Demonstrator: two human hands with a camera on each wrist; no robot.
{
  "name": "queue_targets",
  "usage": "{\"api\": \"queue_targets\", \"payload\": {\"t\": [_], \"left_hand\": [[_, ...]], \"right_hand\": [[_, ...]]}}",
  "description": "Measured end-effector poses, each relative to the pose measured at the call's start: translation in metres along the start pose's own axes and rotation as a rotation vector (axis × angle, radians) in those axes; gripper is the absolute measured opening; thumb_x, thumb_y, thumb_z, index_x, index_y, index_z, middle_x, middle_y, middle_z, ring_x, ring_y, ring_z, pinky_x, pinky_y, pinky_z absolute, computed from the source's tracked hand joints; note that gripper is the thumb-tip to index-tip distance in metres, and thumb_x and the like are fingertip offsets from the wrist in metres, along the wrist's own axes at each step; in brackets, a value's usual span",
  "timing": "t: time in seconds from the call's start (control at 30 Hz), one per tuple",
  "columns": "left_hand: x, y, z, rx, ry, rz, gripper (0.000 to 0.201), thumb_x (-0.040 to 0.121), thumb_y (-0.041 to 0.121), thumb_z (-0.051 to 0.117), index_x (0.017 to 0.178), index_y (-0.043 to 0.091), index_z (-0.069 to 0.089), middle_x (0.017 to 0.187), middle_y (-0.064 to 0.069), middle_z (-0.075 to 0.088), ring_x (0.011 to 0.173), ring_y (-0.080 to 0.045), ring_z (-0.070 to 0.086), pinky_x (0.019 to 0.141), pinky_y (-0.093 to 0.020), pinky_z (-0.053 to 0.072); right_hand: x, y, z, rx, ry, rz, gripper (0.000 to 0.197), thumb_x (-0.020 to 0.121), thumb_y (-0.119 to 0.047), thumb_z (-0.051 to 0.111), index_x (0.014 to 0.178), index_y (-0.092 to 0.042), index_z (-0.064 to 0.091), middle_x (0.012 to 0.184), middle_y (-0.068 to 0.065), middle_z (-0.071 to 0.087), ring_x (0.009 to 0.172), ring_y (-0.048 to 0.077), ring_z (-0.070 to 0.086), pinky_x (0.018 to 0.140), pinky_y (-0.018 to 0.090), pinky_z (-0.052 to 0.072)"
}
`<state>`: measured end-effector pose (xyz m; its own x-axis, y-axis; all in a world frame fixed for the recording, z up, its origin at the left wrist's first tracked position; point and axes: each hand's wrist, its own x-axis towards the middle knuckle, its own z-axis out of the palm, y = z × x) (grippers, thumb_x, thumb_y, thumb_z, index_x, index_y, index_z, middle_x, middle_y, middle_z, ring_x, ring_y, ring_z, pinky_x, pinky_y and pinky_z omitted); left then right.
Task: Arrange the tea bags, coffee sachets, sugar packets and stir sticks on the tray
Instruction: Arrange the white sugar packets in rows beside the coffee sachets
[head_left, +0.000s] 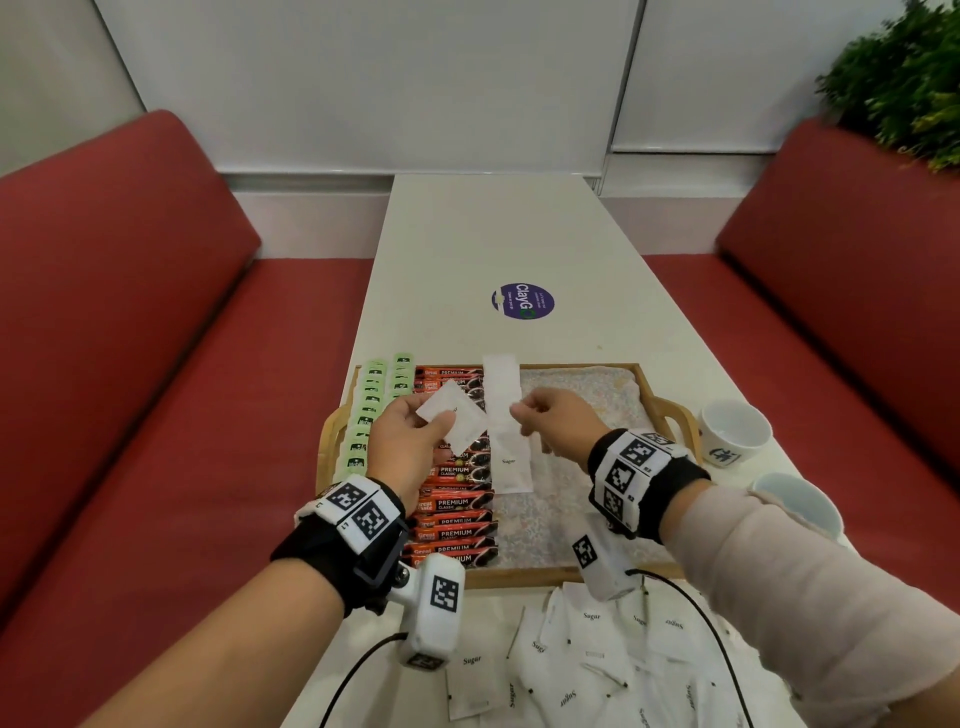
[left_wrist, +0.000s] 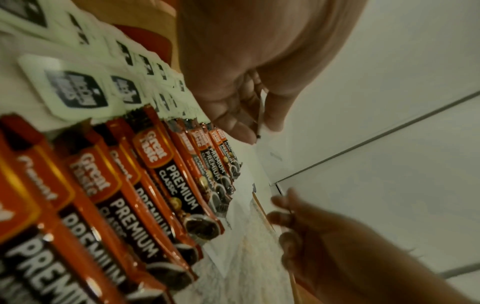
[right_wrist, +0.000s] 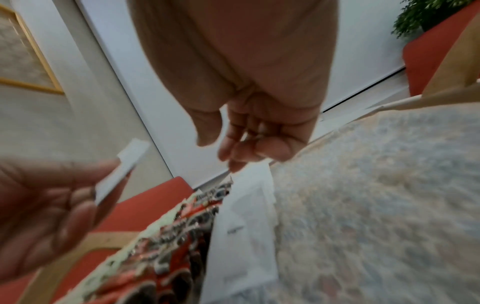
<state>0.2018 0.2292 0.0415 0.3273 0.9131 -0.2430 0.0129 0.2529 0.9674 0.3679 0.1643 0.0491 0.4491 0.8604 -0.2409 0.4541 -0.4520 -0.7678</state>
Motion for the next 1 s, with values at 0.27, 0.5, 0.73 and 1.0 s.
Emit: {"api": "queue_targets", "payload": {"t": [0.27,0.5,0.73,1.0], "left_hand": [[-0.01,-0.004,0.016,0.224,-0.105,0.083,0.02,0.084,0.005,0.069,0.094,0.019,0.059,0.1,-0.012,0.069,0.082,-0.021,0.067,0.052,-0.021,0.053],[-0.011,-0.006,0.017,0.296,-0.075,0.111,0.023,0.085,0.012,0.068,0.105,0.018,0.058,0.097,0.004,0.063,0.085,-0.015,0.063,0.056,-0.026,0.051],[-0.014,-0.005,0.018,0.346,-0.088,0.05,0.013,0.093,0.013,0.056,0.106,0.015,0.057,0.096,-0.001,0.061,0.068,-0.01,0.058,0.051,-0.023,0.05],[-0.017,0.0,0.019,0.488,-0.251,-0.099,0.017,0.092,0.002,0.043,0.092,0.013,0.056,0.094,-0.002,0.07,0.055,-0.011,0.057,0.041,-0.019,0.04]], "right_hand": [[-0.022,-0.008,-0.008,0.087,-0.105,-0.09,0.01,0.089,-0.015,0.065,0.079,-0.014,0.062,0.063,-0.006,0.06,0.048,0.007,0.049,0.046,0.015,0.039],[-0.026,0.014,-0.011,0.024,-0.089,0.067,0.02,0.092,-0.012,0.06,0.072,-0.013,0.055,0.058,-0.005,0.056,0.046,0.007,0.049,0.045,0.019,0.037],[-0.016,0.026,0.005,-0.125,-0.15,0.251,0.026,0.092,-0.012,0.06,0.068,-0.015,0.049,0.068,0.0,0.057,0.054,0.012,0.05,0.047,0.019,0.036],[0.001,0.026,0.015,-0.196,-0.164,0.309,0.022,0.09,-0.014,0.061,0.07,-0.014,0.052,0.075,0.006,0.063,0.052,0.014,0.053,0.049,0.02,0.043]]}}
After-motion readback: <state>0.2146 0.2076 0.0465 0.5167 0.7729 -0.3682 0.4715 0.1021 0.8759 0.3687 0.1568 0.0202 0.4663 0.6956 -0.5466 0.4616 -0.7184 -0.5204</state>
